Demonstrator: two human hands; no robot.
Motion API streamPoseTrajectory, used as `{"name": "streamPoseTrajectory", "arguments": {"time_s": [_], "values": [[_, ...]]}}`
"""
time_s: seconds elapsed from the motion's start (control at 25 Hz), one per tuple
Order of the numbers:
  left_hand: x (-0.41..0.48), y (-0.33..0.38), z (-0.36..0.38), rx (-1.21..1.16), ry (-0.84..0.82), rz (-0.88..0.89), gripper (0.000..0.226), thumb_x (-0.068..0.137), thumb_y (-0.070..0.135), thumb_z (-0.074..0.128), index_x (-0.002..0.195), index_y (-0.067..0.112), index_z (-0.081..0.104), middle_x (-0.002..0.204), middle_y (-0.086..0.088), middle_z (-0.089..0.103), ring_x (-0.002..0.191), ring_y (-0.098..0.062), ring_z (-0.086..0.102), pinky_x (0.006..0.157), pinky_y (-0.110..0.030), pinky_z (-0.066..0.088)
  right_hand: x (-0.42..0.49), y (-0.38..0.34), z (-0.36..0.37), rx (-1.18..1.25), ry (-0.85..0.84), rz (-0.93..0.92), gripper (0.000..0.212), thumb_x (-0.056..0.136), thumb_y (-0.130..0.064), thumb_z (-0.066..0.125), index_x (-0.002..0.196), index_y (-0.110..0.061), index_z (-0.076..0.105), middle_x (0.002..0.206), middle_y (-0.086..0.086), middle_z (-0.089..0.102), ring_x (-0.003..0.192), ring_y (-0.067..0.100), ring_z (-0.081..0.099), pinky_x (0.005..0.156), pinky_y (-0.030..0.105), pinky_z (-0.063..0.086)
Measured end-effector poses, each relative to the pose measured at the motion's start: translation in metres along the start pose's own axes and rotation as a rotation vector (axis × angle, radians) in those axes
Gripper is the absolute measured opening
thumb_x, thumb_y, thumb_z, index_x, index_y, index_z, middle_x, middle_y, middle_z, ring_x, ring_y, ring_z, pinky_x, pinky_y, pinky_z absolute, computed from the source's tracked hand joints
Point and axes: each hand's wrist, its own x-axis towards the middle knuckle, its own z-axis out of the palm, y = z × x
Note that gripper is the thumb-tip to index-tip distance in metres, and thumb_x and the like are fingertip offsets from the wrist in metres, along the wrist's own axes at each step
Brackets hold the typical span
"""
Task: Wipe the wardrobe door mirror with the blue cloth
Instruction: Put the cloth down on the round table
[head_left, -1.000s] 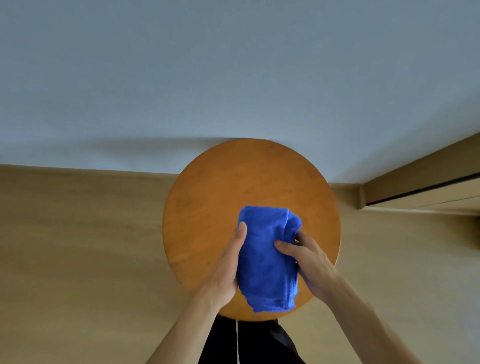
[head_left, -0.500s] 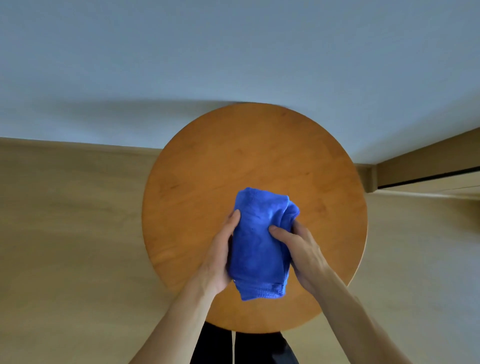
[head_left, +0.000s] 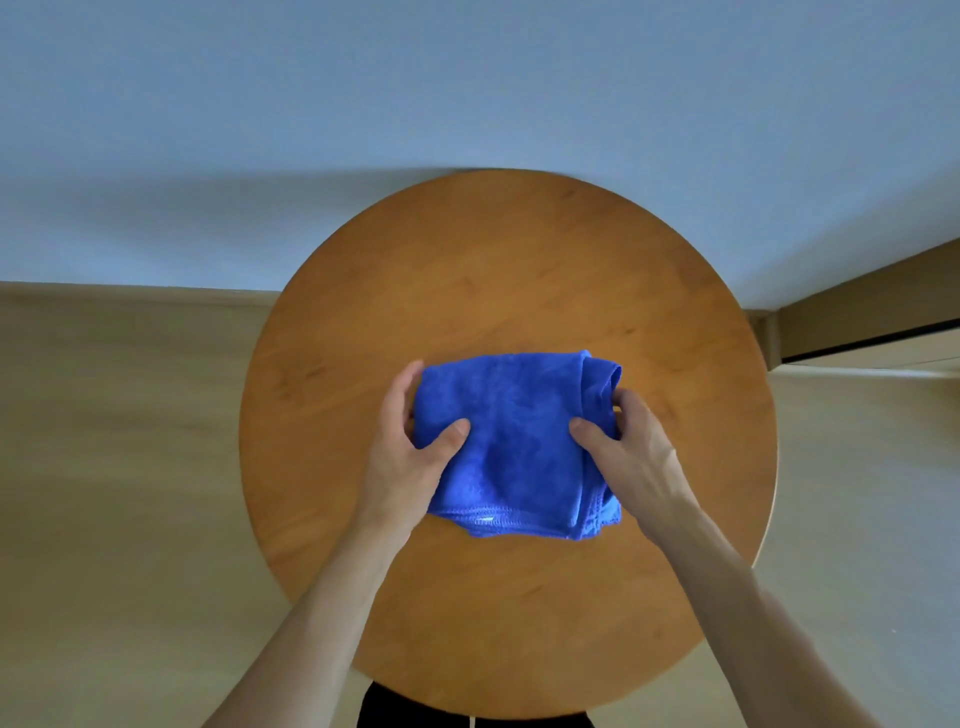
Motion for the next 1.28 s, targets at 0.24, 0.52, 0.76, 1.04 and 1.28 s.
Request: {"name": "streamPoseTrajectory", "arguments": {"time_s": [0.24, 0.52, 0.76, 1.04, 1.28], "values": [[0.014, -0.011, 0.017, 0.361, 0.054, 0.199, 0.067, 0.091, 0.011, 0.069, 0.146, 0.039, 0.044, 0.135, 0.032, 0.045, 0.126, 0.023, 0.036, 0.099, 0.001, 0.029, 0.012, 0.011, 0.014, -0.172, 0.189, -0.148, 0.064, 0.091, -0.032, 0.061, 0.146, -0.041, 0.030, 0.126, -0.016, 0.046, 0.110, 0.012, 0.055, 0.080, 0.033, 0.046], [0.011, -0.026, 0.027, 0.611, 0.063, 0.314, 0.061, 0.097, 0.028, 0.065, 0.153, 0.026, 0.042, 0.139, 0.004, 0.039, 0.122, 0.000, 0.040, 0.098, -0.002, 0.028, 0.006, 0.021, 0.040, -0.623, 0.299, -0.428, 0.070, 0.089, -0.041, 0.069, 0.151, -0.036, 0.036, 0.158, 0.005, 0.020, 0.130, 0.026, 0.029, 0.089, 0.043, 0.052], [0.010, -0.031, 0.024, 0.937, 0.195, 0.401, 0.060, 0.097, 0.024, 0.066, 0.153, 0.019, 0.045, 0.153, -0.016, 0.038, 0.125, -0.032, 0.047, 0.104, -0.043, 0.046, 0.016, 0.040, 0.039, -0.754, 0.350, -0.479, 0.057, 0.100, -0.030, 0.055, 0.154, -0.023, 0.038, 0.162, 0.011, 0.029, 0.141, 0.034, 0.033, 0.113, 0.052, 0.036], [0.008, -0.027, 0.054, 1.145, 0.099, 0.500, 0.060, 0.103, 0.022, 0.047, 0.159, 0.014, 0.029, 0.169, -0.007, 0.019, 0.157, -0.024, 0.013, 0.121, -0.052, 0.027, 0.018, 0.031, 0.054, -0.886, 0.426, -0.711, 0.054, 0.098, -0.017, 0.035, 0.152, -0.013, 0.042, 0.163, 0.015, 0.028, 0.151, 0.032, 0.024, 0.120, 0.050, 0.026], [0.016, -0.051, 0.040, 1.316, 0.054, 0.473, 0.069, 0.106, 0.056, 0.025, 0.163, 0.023, 0.006, 0.172, -0.002, 0.001, 0.158, -0.019, 0.000, 0.125, -0.053, 0.016, 0.030, 0.055, 0.049, -1.006, 0.362, -0.629, 0.063, 0.104, -0.053, 0.031, 0.160, -0.026, 0.020, 0.168, -0.001, 0.014, 0.155, 0.020, 0.013, 0.123, 0.048, 0.022]]}}
